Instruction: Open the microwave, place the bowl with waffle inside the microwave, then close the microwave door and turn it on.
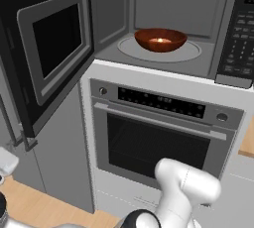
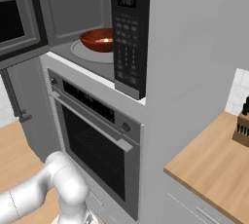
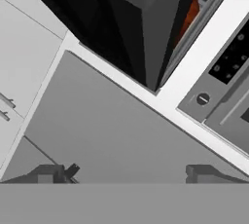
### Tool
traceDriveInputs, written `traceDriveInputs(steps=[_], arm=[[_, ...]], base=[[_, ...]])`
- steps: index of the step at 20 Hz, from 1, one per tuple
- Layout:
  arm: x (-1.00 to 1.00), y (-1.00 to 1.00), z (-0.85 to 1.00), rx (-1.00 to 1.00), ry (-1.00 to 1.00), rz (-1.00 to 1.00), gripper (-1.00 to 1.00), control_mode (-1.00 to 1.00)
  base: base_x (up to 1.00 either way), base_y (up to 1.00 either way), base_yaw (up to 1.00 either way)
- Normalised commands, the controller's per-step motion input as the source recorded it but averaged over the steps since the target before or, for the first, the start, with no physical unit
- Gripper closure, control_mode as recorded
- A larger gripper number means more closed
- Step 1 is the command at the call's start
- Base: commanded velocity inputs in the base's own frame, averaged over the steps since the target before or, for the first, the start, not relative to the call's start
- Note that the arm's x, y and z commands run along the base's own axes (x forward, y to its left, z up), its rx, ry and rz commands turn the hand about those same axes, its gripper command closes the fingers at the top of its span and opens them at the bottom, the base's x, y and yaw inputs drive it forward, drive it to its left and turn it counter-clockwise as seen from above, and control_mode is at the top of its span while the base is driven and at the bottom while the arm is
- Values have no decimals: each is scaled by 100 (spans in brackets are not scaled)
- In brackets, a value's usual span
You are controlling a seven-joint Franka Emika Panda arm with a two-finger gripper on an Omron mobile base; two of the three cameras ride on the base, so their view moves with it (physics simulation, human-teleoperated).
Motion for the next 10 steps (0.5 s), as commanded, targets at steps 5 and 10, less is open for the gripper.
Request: traceDriveInputs(steps=[5,10], arm=[[34,-11,0,2,-8,0,-100,-100],[23,-26,0,3,-11,0,-100,-100]], base=[[0,0,0],[0,0,0]])
